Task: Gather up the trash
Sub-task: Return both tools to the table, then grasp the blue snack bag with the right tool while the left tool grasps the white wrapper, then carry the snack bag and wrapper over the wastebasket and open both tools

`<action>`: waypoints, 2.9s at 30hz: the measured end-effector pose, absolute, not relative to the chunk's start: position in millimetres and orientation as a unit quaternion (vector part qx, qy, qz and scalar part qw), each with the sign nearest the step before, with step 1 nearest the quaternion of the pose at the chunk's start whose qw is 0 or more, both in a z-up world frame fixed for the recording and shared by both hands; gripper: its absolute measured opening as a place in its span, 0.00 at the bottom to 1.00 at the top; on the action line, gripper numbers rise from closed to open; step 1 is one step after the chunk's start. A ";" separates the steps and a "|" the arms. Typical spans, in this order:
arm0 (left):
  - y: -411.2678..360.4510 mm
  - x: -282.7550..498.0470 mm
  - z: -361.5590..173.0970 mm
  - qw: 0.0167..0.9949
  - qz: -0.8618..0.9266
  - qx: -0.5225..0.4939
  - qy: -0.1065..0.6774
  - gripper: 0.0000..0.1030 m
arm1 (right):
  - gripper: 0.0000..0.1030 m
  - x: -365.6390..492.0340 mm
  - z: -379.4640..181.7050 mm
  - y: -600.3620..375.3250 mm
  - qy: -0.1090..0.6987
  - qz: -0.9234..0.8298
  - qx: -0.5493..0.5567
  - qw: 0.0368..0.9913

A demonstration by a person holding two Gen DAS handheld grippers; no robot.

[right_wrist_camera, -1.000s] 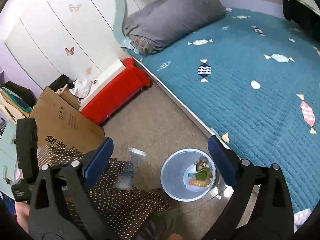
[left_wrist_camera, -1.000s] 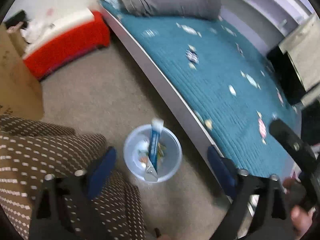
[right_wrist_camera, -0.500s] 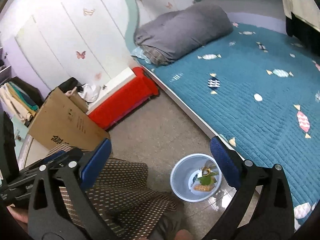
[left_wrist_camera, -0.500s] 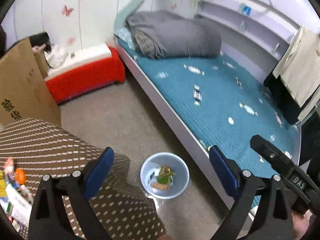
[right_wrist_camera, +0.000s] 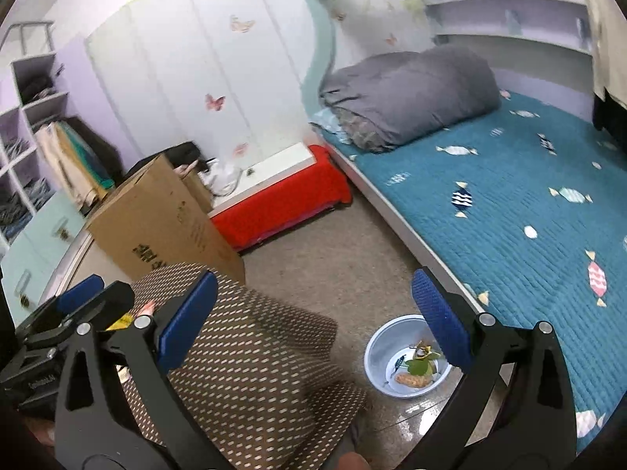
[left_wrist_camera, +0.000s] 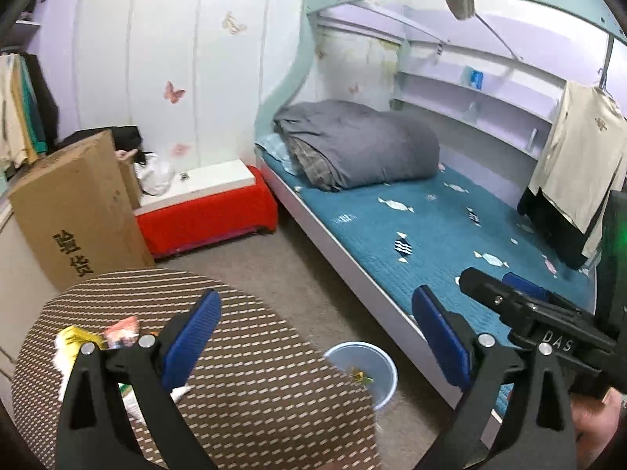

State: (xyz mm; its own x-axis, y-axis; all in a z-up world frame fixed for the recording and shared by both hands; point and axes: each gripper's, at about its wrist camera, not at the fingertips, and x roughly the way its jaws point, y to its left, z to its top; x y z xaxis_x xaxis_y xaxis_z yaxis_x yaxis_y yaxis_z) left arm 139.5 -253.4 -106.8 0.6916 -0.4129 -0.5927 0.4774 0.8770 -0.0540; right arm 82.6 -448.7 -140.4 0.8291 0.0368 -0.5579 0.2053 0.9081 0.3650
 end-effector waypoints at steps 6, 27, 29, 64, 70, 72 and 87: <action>-192.7 124.6 -107.3 0.932 -0.196 0.049 0.300 0.93 | 0.94 87.8 -138.0 -385.2 0.310 0.036 0.167 0.935; 81.8 60.1 -165.3 0.938 0.054 -0.027 0.342 0.93 | 0.94 93.1 -224.2 -120.8 0.433 0.341 -0.041 0.833; 90.7 52.6 -169.5 0.937 0.063 -0.031 0.343 0.93 | 0.94 92.1 -230.8 -100.1 0.437 0.363 -0.062 0.821; 37.6 118.0 -233.7 0.900 -0.027 -0.018 0.435 0.82 | 0.20 97.1 -233.7 -150.8 0.441 0.308 -0.023 0.843; 21.8 124.5 -241.2 0.891 -0.047 0.005 0.451 0.23 | 0.53 96.4 -238.9 -144.1 0.440 0.312 -0.015 0.842; 25.4 121.7 -240.4 0.888 -0.062 -0.016 0.456 0.17 | 0.48 94.6 -243.0 -136.2 0.443 0.316 -0.034 0.839; 32.1 84.5 -216.4 0.898 -0.076 -0.056 0.430 0.15 | 0.15 93.1 -210.4 -180.8 0.396 0.293 -0.009 0.870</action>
State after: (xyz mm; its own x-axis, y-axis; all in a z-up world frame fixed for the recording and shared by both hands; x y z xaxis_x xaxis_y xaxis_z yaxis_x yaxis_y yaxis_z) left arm 84.5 32.1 -216.4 0.6195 -0.1842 -0.7630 0.0874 0.9822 -0.1662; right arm 93.1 -180.8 -210.4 0.5155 0.5022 -0.6943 -0.5168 0.8285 0.2156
